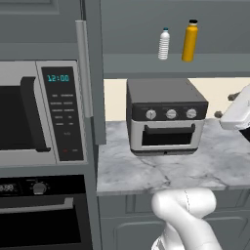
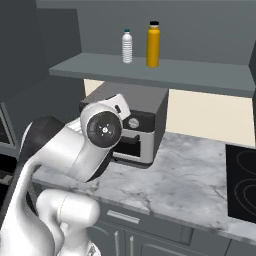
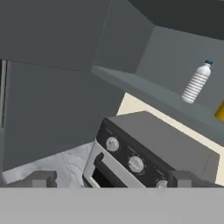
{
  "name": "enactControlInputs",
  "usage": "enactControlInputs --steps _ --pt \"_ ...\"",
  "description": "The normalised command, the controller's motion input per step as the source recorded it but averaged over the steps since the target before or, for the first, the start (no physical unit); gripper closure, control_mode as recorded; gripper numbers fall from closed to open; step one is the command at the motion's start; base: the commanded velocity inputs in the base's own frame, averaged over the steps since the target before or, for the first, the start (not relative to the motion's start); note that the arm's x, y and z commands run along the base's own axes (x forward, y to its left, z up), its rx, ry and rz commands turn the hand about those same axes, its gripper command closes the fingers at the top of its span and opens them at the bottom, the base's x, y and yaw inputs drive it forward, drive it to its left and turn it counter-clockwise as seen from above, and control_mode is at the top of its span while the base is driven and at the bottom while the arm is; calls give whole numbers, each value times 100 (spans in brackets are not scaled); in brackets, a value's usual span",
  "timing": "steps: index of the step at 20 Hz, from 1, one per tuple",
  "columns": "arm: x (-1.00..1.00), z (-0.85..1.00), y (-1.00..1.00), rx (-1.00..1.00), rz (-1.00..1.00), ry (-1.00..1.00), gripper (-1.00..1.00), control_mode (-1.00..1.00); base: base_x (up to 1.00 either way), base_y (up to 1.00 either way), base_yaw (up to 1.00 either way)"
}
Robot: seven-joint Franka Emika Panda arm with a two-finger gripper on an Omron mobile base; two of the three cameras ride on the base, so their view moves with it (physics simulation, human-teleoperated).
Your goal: Pick the water bottle, milk, bottled water from the counter and place them in the open cabinet.
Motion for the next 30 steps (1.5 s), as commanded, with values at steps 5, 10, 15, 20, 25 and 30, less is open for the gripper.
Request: enactControlInputs --steps 5,10,15,20,25,30 --pt "-54 -41 23 -15 0 1 -100 -100 0 0 0" --pt "-37 -23 7 -27 20 -24 -100 -100 0 0 0" --pt "-38 0 0 -34 29 -32 -100 -100 0 0 0" --pt "-26 -15 8 -31 21 -12 -100 -100 0 0 0" --pt "-5 -23 34 -18 2 0 -100 -100 0 0 0" --pt "-1 -1 1 -1 0 0 -100 -100 0 0 0"
